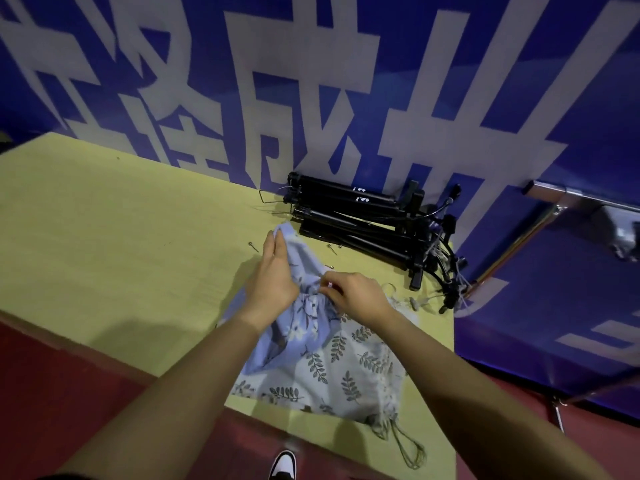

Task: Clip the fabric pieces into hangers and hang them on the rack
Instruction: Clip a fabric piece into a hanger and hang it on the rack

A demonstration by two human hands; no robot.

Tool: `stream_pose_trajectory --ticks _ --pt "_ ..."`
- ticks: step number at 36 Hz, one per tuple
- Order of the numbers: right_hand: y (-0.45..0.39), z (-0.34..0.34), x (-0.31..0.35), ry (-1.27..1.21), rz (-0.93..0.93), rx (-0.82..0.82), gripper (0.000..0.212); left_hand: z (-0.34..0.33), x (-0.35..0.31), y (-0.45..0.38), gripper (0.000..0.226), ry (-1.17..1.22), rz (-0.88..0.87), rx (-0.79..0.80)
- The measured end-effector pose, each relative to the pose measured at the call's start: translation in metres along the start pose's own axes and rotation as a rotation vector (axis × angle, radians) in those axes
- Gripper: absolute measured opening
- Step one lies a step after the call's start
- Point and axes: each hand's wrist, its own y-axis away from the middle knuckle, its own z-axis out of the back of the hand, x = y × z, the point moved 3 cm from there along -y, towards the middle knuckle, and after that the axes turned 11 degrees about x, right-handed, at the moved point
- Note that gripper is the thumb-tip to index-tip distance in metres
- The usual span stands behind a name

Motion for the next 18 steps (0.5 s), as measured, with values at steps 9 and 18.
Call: stream_pose_trajectory --ticks 9,18 --pt "-0.015 0.022 -0.006 0.053 0.034 -0.009 0.032 0.016 -0.01 -0.018 0.088 -0.008 0.034 -0.073" --pt "-0.064 0.065 -0.031 -0.167 -0.126 -0.328 0.025 0.047 -0.02 -0.074 0.079 0.123 -0.037 -0.177"
